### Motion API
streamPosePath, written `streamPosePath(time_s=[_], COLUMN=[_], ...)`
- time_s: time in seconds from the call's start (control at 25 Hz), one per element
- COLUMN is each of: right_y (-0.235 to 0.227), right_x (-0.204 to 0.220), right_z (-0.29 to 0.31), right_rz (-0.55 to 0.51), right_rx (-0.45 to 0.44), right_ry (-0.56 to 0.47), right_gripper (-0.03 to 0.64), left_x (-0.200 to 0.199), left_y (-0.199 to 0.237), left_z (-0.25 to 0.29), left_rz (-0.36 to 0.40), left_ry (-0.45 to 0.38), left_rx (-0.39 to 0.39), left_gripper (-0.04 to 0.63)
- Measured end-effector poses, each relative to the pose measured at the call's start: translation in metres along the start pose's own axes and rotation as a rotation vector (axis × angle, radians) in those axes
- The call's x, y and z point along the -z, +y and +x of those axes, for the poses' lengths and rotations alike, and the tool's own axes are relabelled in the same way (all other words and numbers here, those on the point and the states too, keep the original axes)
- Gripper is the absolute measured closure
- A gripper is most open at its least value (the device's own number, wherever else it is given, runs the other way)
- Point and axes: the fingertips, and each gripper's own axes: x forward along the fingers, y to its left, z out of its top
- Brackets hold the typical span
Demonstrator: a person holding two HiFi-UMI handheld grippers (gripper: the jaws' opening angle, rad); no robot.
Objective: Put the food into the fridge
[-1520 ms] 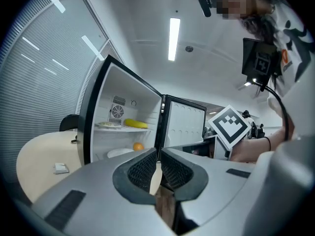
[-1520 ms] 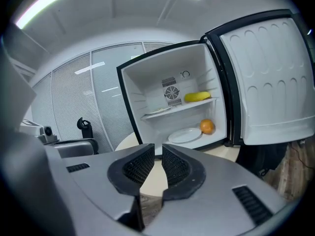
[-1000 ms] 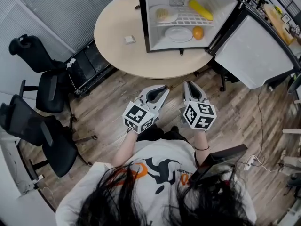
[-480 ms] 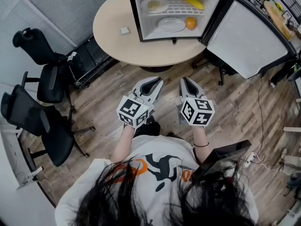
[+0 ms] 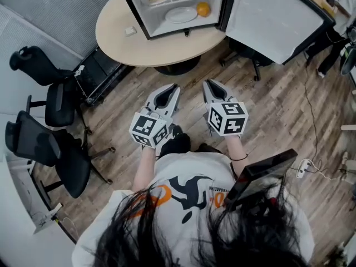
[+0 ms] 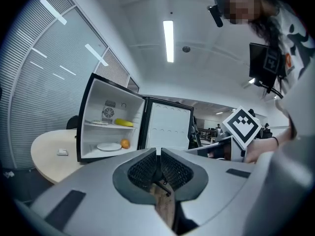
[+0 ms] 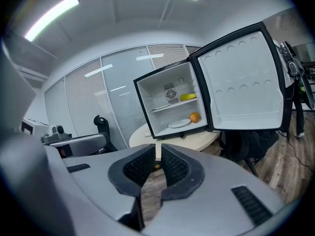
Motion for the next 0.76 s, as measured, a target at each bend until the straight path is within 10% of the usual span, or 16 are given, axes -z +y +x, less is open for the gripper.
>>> streamPosePath(time_s=[0.76], right_y=[-0.008], right_x=[0.005], right_z=[-0.032], right_rz=[-0.013], right_rx=[-0.037], right_ry=[-0.019], right_gripper=[0.571], left_x=[0.000], left_y=[-0.032], left_z=[-0.017], left_rz=[0.019], left_ry=[-0.024], left_rx=[-0.058], left_gripper=[0.572])
